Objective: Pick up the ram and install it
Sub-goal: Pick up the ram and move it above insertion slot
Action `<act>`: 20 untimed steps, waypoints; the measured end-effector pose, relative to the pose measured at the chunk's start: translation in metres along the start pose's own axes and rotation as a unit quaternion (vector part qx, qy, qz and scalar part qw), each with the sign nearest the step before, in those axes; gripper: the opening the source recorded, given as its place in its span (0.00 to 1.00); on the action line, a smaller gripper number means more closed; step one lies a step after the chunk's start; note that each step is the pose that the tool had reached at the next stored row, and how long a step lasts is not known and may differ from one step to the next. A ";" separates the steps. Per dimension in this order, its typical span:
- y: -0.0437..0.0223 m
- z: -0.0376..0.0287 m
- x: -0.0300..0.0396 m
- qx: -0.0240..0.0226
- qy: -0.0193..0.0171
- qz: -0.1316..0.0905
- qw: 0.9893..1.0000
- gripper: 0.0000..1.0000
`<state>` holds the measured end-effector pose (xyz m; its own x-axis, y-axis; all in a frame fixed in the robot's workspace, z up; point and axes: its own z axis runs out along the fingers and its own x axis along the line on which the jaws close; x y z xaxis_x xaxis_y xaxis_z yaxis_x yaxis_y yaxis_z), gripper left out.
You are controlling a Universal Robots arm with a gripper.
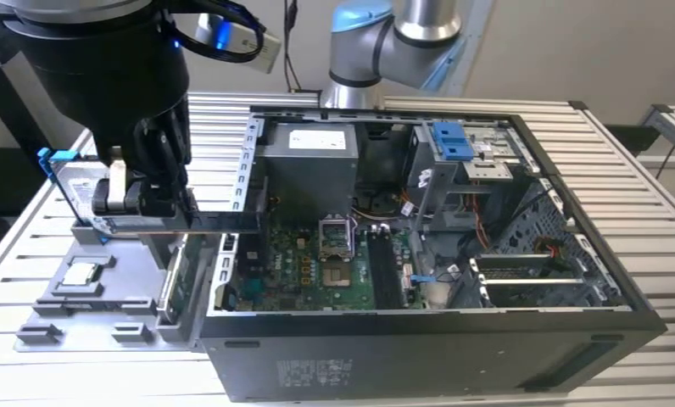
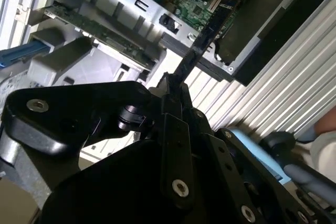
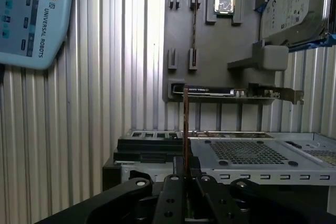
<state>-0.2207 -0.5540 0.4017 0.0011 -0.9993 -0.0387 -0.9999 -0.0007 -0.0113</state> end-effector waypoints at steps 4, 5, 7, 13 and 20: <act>-0.0076 0.0000 0.0000 0.000 0.000 0.000 1.000 0.14; -0.0096 0.0000 0.0000 0.000 0.000 0.000 1.000 0.14; -0.0138 0.0001 0.0000 0.000 0.000 0.000 1.000 0.14; -0.0261 0.0002 0.0000 0.000 0.000 0.000 1.000 0.14; -0.0409 0.0004 0.0001 0.000 0.000 0.000 1.000 0.14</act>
<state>-0.1797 -0.5540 0.4018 0.0012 -0.9993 -0.0386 -0.9999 -0.0007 -0.0113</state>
